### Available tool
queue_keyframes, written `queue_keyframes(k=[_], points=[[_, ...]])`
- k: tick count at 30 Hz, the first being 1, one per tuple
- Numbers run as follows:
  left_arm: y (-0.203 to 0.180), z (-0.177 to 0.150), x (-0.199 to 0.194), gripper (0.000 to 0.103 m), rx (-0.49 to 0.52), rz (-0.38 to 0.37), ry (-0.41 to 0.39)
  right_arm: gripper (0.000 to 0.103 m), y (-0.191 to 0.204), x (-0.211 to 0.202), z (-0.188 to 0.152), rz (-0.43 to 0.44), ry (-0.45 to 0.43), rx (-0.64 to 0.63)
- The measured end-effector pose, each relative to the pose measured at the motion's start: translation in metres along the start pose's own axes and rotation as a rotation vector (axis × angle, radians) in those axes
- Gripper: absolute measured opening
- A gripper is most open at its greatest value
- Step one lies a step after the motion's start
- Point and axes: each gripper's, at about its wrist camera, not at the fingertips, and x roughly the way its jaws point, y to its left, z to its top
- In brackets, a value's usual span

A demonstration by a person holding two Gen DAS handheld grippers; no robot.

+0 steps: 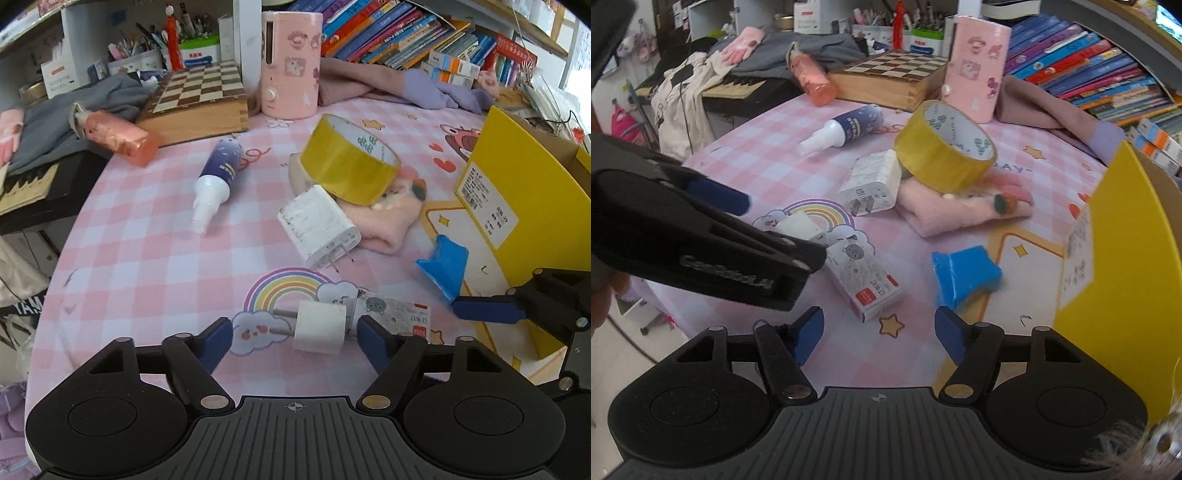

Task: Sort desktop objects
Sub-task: 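Lower the left tool onto the white plug charger and close it, then close the right tool on the white-and-red card package while the left tool holds the charger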

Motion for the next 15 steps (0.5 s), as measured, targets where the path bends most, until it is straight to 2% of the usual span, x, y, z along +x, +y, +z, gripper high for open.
queue_keyframes(k=[5,7,9,11,12,15], points=[[0.004,0.004,0.007,0.070,-0.019,-0.018,0.013,0.061,-0.001,0.008,0.006,0.032,-0.004,-0.026],[0.006,0.004,0.011,0.061,-0.032,-0.027,0.030,0.060,-0.001,0.010,0.008,0.042,-0.006,-0.034],[0.004,0.004,0.010,0.058,-0.023,-0.019,0.022,0.058,-0.001,0.013,0.011,0.055,-0.008,-0.032],[0.004,0.004,0.010,0.049,-0.017,-0.013,0.020,0.057,-0.003,0.015,0.013,0.065,-0.008,-0.022],[0.004,0.005,0.009,0.042,-0.020,-0.013,0.018,0.057,-0.003,0.016,0.014,0.070,-0.007,-0.015],[0.009,0.004,0.008,0.042,-0.055,-0.010,0.017,0.056,-0.005,0.018,0.016,0.077,-0.008,-0.015]])
